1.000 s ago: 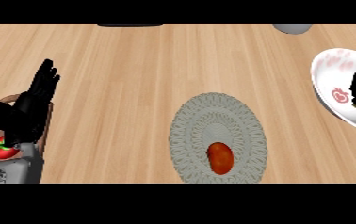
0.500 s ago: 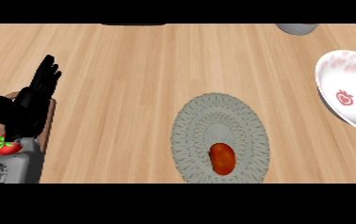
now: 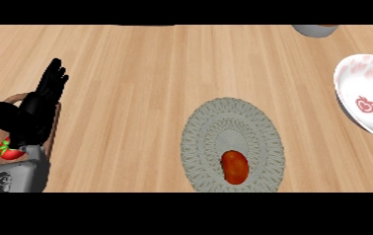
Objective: Pick the lemon from the placemat and place it in the bowl
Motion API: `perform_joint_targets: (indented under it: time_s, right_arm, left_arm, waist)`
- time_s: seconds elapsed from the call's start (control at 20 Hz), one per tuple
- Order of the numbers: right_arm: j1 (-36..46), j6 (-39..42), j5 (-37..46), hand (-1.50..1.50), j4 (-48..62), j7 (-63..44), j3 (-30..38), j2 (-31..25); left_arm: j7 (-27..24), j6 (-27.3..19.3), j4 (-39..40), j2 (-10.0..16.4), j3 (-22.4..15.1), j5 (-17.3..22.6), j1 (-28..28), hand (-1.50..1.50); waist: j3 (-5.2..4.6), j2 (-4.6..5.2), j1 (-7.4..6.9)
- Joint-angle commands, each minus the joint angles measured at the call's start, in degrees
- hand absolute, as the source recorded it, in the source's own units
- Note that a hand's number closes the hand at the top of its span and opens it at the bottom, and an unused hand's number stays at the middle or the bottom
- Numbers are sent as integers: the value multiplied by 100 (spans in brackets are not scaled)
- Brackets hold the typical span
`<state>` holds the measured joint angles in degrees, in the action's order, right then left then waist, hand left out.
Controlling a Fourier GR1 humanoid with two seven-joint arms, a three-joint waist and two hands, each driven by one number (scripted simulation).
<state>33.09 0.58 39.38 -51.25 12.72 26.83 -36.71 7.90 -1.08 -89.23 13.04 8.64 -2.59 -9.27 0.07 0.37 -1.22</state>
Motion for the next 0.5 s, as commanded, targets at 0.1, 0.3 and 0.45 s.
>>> perform_joint_targets:
  time_s: [0.1,0.3,0.45]
  right_arm:
    - [70,308,731,150,1477,-473,-278,-659]
    - [661,396,550,-150,2645,152,-160,-703]
    - [698,415,484,-150,3045,821,-132,-668]
  left_arm:
    - [34,-18,-133,-10,-73,-65,-84,0]
    - [-38,-52,52,-128,-135,-110,-79,0]
    - [-86,-118,73,-190,-130,-120,-147,0]
  waist:
    - [5,45,-114]
    - [10,48,-114]
    - [15,59,-123]
